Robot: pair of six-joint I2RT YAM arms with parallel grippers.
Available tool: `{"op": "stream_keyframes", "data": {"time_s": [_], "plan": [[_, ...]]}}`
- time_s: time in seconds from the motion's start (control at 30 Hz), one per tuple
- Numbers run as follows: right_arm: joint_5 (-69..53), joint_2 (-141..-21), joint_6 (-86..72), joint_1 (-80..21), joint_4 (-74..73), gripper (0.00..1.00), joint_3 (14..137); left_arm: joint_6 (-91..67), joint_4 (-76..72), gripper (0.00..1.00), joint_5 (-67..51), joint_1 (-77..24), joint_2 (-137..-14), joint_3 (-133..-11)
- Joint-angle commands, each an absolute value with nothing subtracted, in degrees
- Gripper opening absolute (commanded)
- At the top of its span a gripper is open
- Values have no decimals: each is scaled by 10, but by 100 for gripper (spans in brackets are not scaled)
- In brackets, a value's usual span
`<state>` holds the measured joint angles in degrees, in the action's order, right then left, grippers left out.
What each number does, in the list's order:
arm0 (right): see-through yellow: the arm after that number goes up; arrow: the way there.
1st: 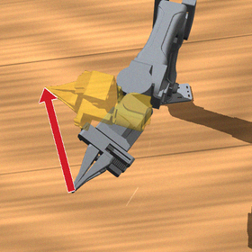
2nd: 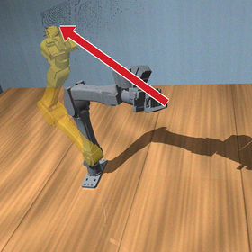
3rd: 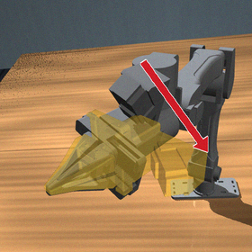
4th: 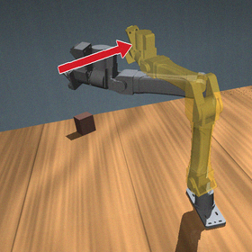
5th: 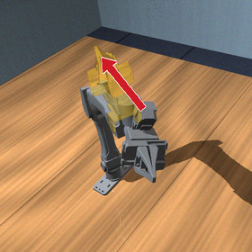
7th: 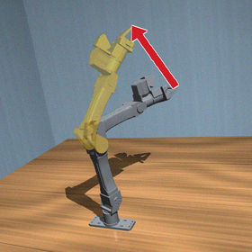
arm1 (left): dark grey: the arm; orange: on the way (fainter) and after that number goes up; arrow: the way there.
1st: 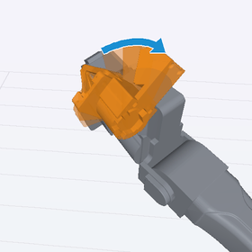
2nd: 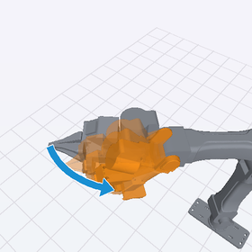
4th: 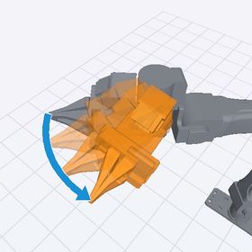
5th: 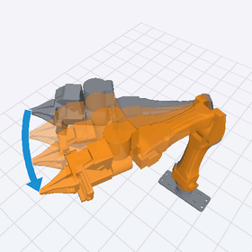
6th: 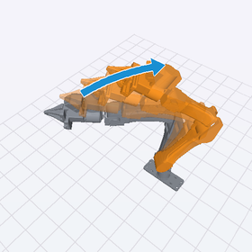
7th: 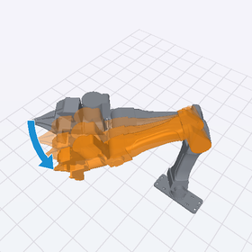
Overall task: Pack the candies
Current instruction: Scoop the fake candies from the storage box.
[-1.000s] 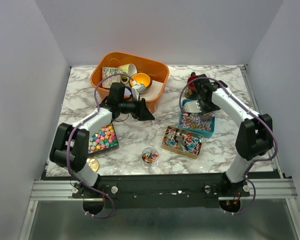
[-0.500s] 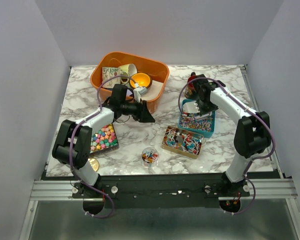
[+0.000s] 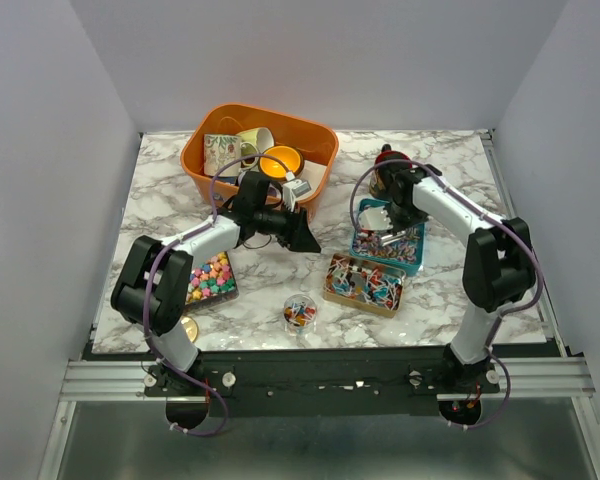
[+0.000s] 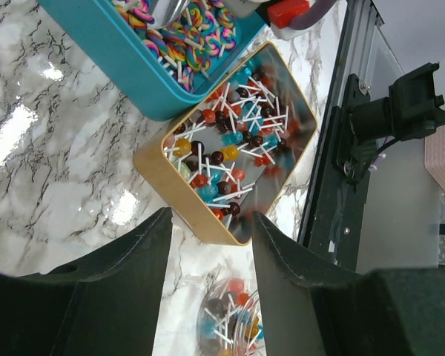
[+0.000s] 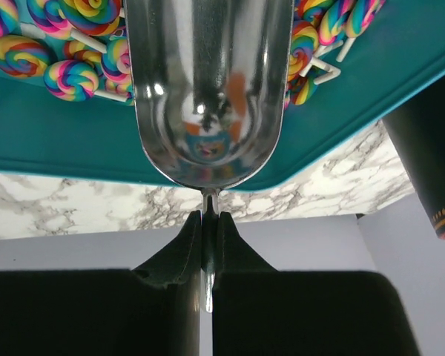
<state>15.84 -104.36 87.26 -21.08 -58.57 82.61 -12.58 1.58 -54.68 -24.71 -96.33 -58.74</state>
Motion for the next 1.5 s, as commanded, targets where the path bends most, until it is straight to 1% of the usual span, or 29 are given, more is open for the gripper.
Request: {"op": "stream_keyframes", "data": {"time_s": [0.0, 0.23, 0.3, 0.37, 0.4, 0.43, 0.5, 0.53, 0.6, 0.63, 0.73, 0.9, 1.1, 1.23, 1.33, 1.4, 1.47], "plan": [[77, -1082, 868, -230, -568, 1, 818, -114, 27, 55, -536, -245, -968, -577], [37, -1085, 856, -230, -496, 1, 793, -103, 43, 55, -533, -245, -962, -577], [20, -1094, 832, -229, -519, 1, 834, -97, 48, 54, -533, -245, -962, -577], [10, -1106, 812, -229, -541, 1, 856, -96, 53, 51, -522, -245, -961, -570], [11, -1103, 813, -229, -535, 1, 856, -93, 54, 49, -516, -245, -961, -567], [15, -1096, 824, -229, -530, 1, 853, -93, 53, 41, -507, -245, -961, -563], [23, -1095, 836, -229, -519, 1, 847, -94, 43, 34, -486, -246, -964, -545], [29, -1095, 844, -229, -520, 1, 847, -100, 29, 27, -477, -249, -966, -541], [33, -1097, 847, -229, -519, 1, 846, -112, 4, 22, -455, -251, -973, -521], [36, -1095, 849, -229, -519, 1, 842, -122, -35, 18, -449, -253, -974, -514], [40, -1089, 856, -230, -514, 1, 833, -121, -86, 12, -408, -268, -985, -505], [47, -1082, 865, -232, -510, 1, 828, -124, -143, 10, -372, -294, -1044, -533], [35, -1097, 849, -239, -539, 1, 864, -148, -199, 10, -381, -327, -1096, -564], [8, -1112, 830, -246, -547, 1, 873, -171, -221, 11, -379, -343, -1105, -563], [-38, -1140, 792, -250, -600, 1, 915, -174, -222, 11, -375, -345, -1107, -563], [-47, -1162, 774, -253, -639, 1, 930, -171, -221, 11, -375, -345, -1107, -563], [-40, -1152, 780, -258, -608, 1, 897, -166, -212, 12, -374, -345, -1107, -567]]}}
